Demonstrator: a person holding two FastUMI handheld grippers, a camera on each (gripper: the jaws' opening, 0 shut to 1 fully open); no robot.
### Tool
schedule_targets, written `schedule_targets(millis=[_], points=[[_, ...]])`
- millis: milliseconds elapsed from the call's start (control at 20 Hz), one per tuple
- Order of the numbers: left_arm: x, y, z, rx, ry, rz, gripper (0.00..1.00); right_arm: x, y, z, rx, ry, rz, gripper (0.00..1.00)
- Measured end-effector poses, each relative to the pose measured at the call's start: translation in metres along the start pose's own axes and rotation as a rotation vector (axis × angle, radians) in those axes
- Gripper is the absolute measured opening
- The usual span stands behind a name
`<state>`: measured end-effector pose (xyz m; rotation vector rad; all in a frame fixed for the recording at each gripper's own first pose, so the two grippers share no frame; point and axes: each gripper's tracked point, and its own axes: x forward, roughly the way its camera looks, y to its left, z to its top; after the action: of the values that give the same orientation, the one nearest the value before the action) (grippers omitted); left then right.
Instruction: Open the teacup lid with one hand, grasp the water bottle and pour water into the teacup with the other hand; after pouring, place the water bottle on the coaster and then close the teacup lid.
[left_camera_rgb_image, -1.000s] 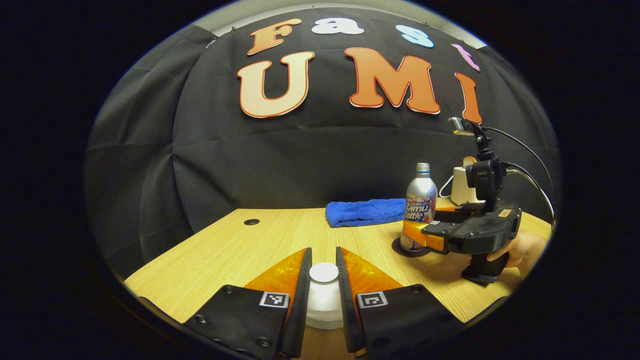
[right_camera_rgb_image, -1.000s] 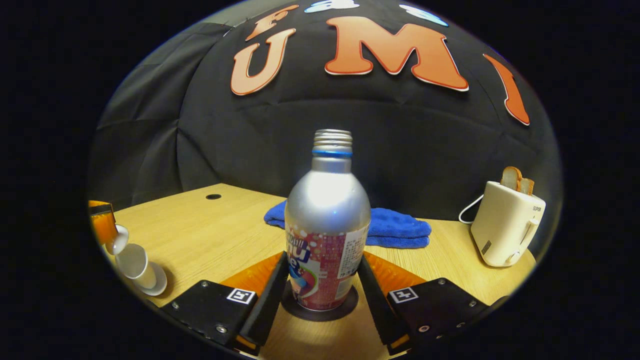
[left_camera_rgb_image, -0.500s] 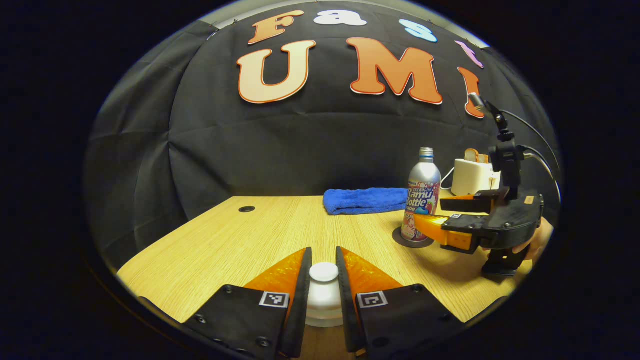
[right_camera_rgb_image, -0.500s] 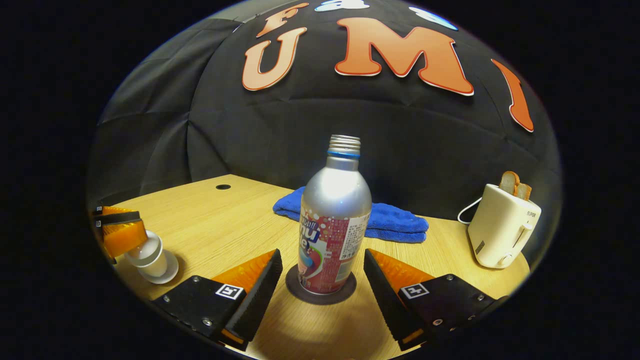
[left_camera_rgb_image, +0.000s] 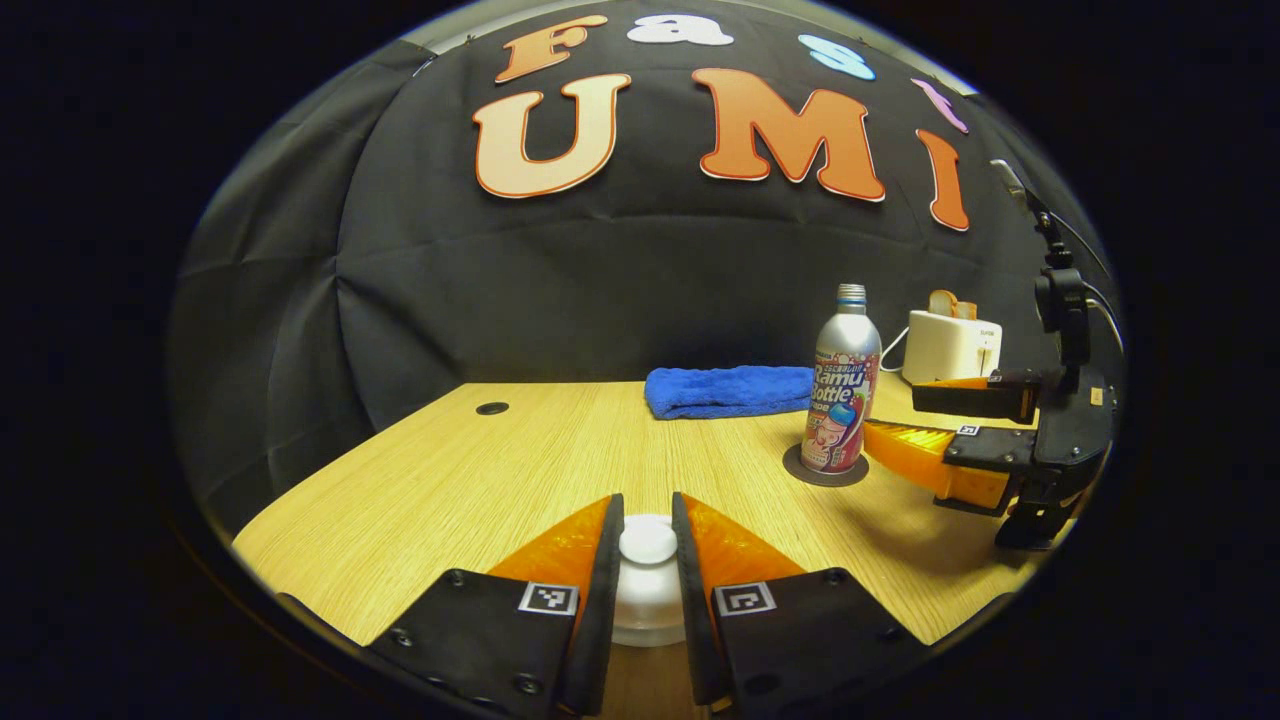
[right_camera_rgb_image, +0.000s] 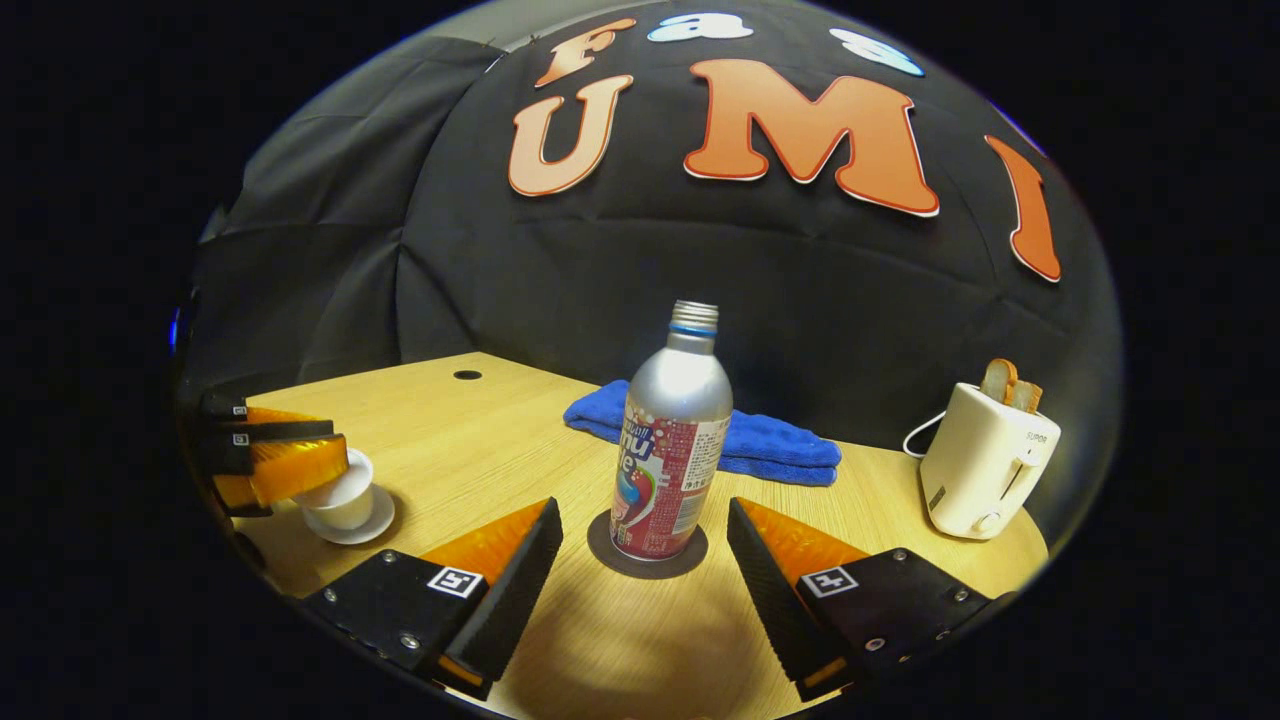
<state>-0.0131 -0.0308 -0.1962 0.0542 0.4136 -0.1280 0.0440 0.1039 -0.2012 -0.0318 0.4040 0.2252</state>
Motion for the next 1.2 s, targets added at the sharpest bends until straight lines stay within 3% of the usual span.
schedule_targets(millis=[100, 200, 450, 550, 700, 900, 950, 1150, 1200], points=[[-0.001, -0.001, 0.0, 0.012, 0.004, 0.001, 0.33, -0.006, -0.003, 0.0, 0.005, -0.001, -0.004, 1.0], [-0.001, 0.0, 0.002, 0.016, -0.003, 0.005, 0.38, -0.014, -0.006, 0.004, 0.013, -0.014, -0.01, 0.99], [-0.009, 0.0, 0.033, 0.006, -0.101, 0.017, 0.59, -0.042, -0.026, 0.027, 0.012, -0.087, -0.054, 0.99], [-0.013, -0.004, 0.048, 0.005, -0.137, 0.019, 0.62, -0.053, -0.035, 0.036, 0.007, -0.118, -0.079, 0.99], [-0.017, -0.019, 0.069, -0.001, -0.181, -0.013, 0.77, -0.069, -0.048, 0.051, 0.011, -0.165, -0.113, 0.99], [-0.025, -0.039, 0.098, -0.009, -0.244, -0.051, 0.82, -0.091, -0.066, 0.065, 0.028, -0.225, -0.169, 0.99], [-0.027, -0.042, 0.104, -0.01, -0.258, -0.054, 0.94, -0.095, -0.07, 0.067, 0.024, -0.236, -0.185, 0.99], [-0.033, -0.05, 0.12, -0.009, -0.297, -0.046, 0.94, -0.112, -0.079, 0.068, 0.021, -0.261, -0.221, 0.99], [-0.035, -0.05, 0.123, -0.009, -0.306, -0.042, 0.99, -0.116, -0.08, 0.068, 0.023, -0.262, -0.227, 0.99]])
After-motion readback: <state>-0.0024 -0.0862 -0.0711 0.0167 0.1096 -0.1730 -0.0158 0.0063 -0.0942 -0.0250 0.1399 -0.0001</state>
